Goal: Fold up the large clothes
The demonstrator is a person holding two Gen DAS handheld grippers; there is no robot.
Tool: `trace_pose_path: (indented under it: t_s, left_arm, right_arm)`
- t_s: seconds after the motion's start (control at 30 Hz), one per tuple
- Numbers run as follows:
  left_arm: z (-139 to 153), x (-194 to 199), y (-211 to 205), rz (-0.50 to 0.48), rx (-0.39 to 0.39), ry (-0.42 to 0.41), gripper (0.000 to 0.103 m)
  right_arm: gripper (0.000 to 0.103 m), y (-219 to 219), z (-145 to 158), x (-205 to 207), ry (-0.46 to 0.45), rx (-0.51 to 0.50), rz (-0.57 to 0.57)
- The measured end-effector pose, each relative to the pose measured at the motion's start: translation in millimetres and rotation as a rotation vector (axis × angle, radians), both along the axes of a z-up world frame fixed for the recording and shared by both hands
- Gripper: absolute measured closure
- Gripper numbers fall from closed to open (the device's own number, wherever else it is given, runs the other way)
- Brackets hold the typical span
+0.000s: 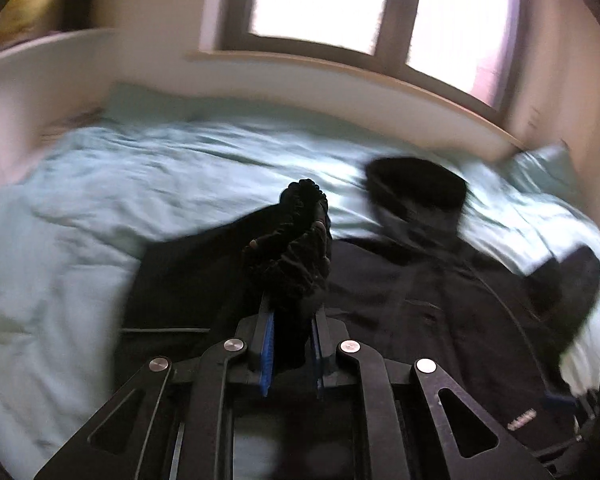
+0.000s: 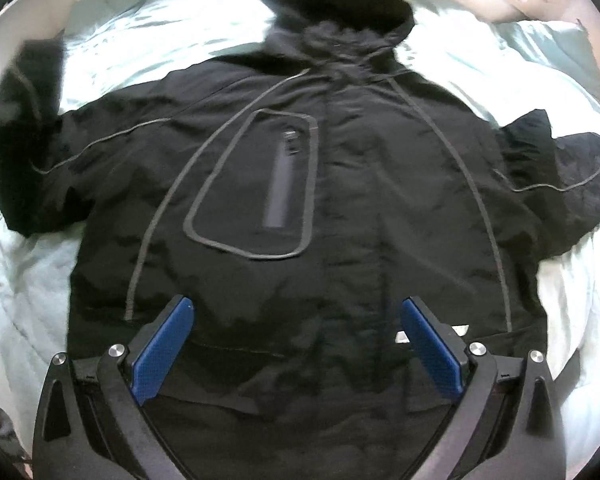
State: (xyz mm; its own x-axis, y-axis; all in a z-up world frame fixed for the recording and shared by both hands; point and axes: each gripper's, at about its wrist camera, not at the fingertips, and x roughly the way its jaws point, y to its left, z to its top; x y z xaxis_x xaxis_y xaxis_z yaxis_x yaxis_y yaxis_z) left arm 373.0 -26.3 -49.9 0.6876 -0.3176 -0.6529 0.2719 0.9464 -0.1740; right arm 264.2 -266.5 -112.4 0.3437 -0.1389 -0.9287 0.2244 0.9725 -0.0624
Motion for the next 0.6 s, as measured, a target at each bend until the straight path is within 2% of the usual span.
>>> trace_pose_path:
  t_s: [0.13, 0.27, 0.4, 0.43, 0.47, 0.5, 0.53, 0.57, 0.6]
  left_arm:
    - [-36, -6, -65, -0.154, -0.033, 0.087, 0.088]
    - [-85, -5, -106, -0.175, 0.032, 0.151, 0.088]
    - [-110, -1, -107, -0.176, 0.000, 0.238, 0.087]
    - [-111, 0, -104, -0.181, -0.026, 0.251, 0.083]
    - [-109, 1, -101, -0.195, -0.070, 0.272, 0.072]
    - [-109, 4, -97, -0.218, -0.134, 0.302, 0.064]
    - [-108, 7, -90, -0.255, -0.242, 0.347, 0.049]
    - [-105, 7, -86, -0.267, -0.319, 0.375, 0.041]
    - [-103, 6, -81, -0.266, -0.351, 0.382, 0.040]
  right_arm:
    - [0.000, -26, -11, -5, 0.006, 0.003, -0.024]
    - [0.000, -42, -14, -10, -0.003, 0.008, -0.031]
    - [0.000, -51, -16, -8, -0.024, -0.010, -0.002]
    - [0.000, -53, -16, -6, -0.032, -0.004, 0.006]
    - [0.000, -55, -17, -4, -0.041, 0.004, 0.013]
    - [0.000, -57, -16, -1, -0.054, 0.015, 0.019]
    - [0.000, -57, -16, 1, -0.064, 0.029, 0.024]
    - [0.000, -57, -14, 5, -0.080, 0.058, 0.037]
    - [0.000, -57, -12, 9, -0.097, 0.080, 0.050]
